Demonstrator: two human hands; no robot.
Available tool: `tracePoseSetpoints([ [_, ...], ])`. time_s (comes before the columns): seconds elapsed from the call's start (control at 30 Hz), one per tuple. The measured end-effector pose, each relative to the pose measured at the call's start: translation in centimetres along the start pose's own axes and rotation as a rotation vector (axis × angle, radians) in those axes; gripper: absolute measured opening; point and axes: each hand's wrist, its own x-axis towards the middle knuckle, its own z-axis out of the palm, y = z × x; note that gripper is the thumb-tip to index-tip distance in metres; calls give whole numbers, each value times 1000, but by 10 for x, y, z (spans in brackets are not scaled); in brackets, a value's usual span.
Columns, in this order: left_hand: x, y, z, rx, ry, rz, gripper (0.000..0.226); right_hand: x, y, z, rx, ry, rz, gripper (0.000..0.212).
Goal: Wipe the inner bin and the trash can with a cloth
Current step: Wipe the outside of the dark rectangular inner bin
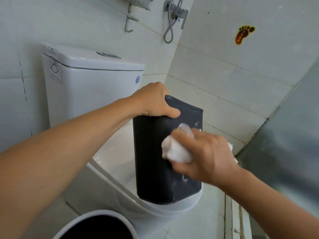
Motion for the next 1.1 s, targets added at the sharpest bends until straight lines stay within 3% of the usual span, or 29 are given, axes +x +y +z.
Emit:
tracePoseSetpoints([
  [0.07, -1, 1, 0, 6, -5, 5, 46, -17, -13, 1, 44, -104, -160, 47],
  [0.13, -1, 3, 0, 15, -3, 19, 46, -18, -15, -2, 27, -126, -184, 45],
  [0.3, 0, 3, 0, 5, 14, 12, 52, 17, 1, -10, -85, 24, 59, 45],
  [0.5, -3, 6, 0, 16, -3, 17, 45, -14, -20, -9, -18, -163, -211, 47],
  [0.63, -4, 9, 0, 6, 6, 38, 54, 17, -3, -12, -51, 10, 45, 48],
  [0.7, -4, 8, -1, 5, 9, 34, 55, 18, 2, -9, -36, 46, 78, 46],
  [0.83, -5, 3, -2, -3, -2, 14, 52, -27, -20, 0, 86, -174, -185, 50],
  [0.9, -7, 5, -2, 5, -8, 44, 53, -38, -27, 1, 108, -206, -222, 49],
  [1.0, -10, 8, -2, 0, -5, 71, 49, -17, -17, 0, 107, -57, -81, 49],
  [1.1, -12, 8, -5, -2, 13, 68, 51, 13, 5, 1, 101, 93, 235, 49],
])
